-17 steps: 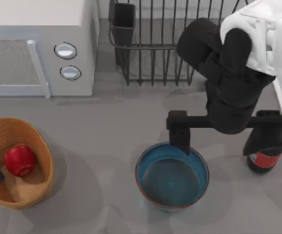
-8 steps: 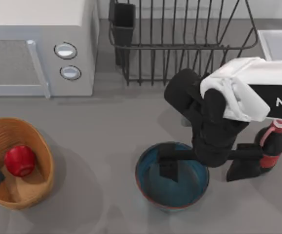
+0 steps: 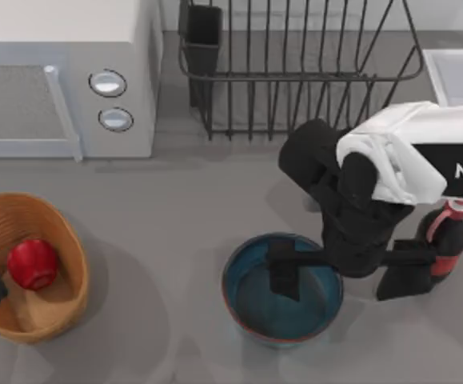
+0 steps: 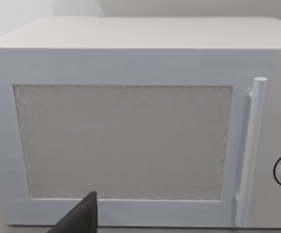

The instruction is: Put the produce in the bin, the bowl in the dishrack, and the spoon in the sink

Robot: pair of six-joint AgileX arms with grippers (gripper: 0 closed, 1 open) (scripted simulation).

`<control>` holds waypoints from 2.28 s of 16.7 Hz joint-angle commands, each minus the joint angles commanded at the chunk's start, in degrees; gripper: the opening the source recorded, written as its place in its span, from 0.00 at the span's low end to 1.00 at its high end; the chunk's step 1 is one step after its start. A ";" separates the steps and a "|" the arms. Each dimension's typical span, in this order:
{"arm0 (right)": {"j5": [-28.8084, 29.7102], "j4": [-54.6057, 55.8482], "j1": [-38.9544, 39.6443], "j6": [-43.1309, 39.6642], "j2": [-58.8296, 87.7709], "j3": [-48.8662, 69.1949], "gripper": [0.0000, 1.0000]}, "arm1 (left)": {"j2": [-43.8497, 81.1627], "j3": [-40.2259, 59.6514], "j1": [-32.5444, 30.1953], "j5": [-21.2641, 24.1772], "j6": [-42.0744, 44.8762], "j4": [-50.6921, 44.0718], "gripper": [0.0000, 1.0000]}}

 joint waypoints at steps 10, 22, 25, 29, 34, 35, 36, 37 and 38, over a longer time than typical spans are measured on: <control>0.00 0.00 0.00 0.00 0.00 0.00 0.17 | 0.00 0.00 0.00 0.00 0.00 0.00 1.00; 0.04 -0.21 0.19 -0.04 -0.18 0.11 0.00 | 0.00 0.00 0.00 0.00 0.00 0.00 1.00; 1.62 -4.17 2.00 -1.45 -0.35 1.68 0.00 | 0.00 0.00 0.00 0.00 0.00 0.00 1.00; 4.60 -14.45 4.50 -3.89 -1.32 6.12 0.00 | 0.00 0.00 0.00 0.00 0.00 0.00 1.00; 0.81 -20.17 2.84 -2.96 -5.40 13.64 0.00 | 0.00 0.00 0.00 0.00 0.00 0.00 1.00; 0.36 -20.74 1.53 -1.86 -5.94 14.42 0.00 | 0.00 0.00 0.00 0.00 0.00 0.00 1.00; 0.11 -21.32 0.52 -0.87 -6.29 15.01 0.00 | 0.00 0.00 0.00 0.00 0.00 0.00 1.00; 0.00 -21.74 0.00 -0.31 -6.47 15.37 0.00 | 0.00 0.00 0.00 0.00 0.00 0.00 1.00; -0.01 -21.81 -0.06 -0.24 -6.49 15.43 0.00 | 0.00 0.00 0.00 0.00 0.00 0.00 1.00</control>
